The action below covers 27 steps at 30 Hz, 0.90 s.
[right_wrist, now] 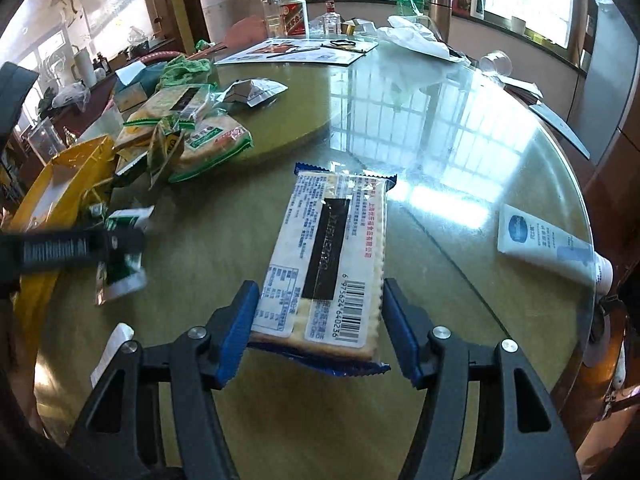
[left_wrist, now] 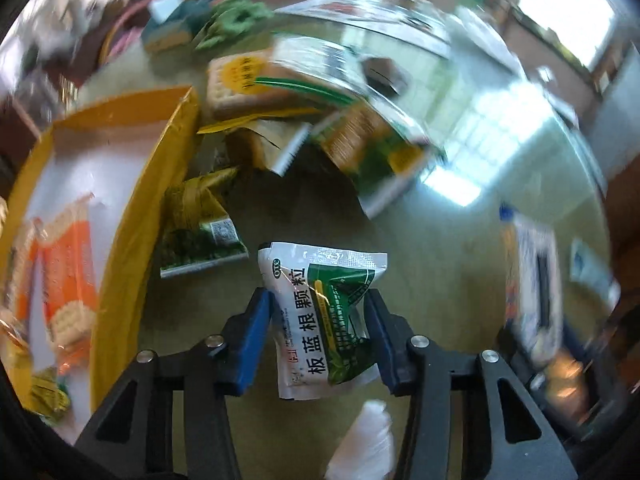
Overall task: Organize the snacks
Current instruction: 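Grasp the white-green bag with the left tool while the right tool grasps the blue-edged cracker pack, then carry the white-green bag and blue-edged cracker pack over the tray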
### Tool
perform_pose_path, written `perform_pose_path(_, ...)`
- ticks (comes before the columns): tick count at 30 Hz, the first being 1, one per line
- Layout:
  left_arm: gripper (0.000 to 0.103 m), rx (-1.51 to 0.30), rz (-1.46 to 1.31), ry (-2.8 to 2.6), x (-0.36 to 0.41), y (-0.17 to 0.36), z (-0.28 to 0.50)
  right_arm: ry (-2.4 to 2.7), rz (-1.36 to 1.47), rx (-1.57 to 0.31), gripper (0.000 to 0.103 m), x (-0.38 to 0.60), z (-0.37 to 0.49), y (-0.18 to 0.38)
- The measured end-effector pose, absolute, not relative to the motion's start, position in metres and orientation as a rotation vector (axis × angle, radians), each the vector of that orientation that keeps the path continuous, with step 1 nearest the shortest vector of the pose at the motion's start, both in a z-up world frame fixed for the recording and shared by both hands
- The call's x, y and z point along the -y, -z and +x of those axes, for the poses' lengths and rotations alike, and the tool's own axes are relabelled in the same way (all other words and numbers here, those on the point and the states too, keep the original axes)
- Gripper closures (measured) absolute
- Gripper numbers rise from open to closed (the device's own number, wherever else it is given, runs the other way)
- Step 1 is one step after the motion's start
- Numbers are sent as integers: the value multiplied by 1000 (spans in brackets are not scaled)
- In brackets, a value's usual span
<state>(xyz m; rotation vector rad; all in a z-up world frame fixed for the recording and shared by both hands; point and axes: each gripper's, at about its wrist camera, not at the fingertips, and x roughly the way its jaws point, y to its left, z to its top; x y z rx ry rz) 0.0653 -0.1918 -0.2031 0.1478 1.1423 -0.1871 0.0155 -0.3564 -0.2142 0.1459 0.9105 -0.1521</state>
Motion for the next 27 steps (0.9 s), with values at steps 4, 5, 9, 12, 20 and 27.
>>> perform_pose_path(4,53,-1085,173,208,183,204,49,151,137,-913,40,354,13,215)
perform_pose_path(5,56,-1079,169,214,179,203,45,152,132,-915,40,353,13,215)
perform_pose_path(9,65,-1025,174,241,169,203,28,161,106,-919,40,350,13,215)
perform_pose_path(12,67,-1008,158,269,160,201,18,169,104,-911,45,348,9,215)
perform_pose_path(20,71,-1009,14,334,142,189,3,71,185,-867,47,333,-19,214)
perform_pose_path(27,73,-1004,-94,394,115,174,-13,-93,317,-848,47,309,-32,211)
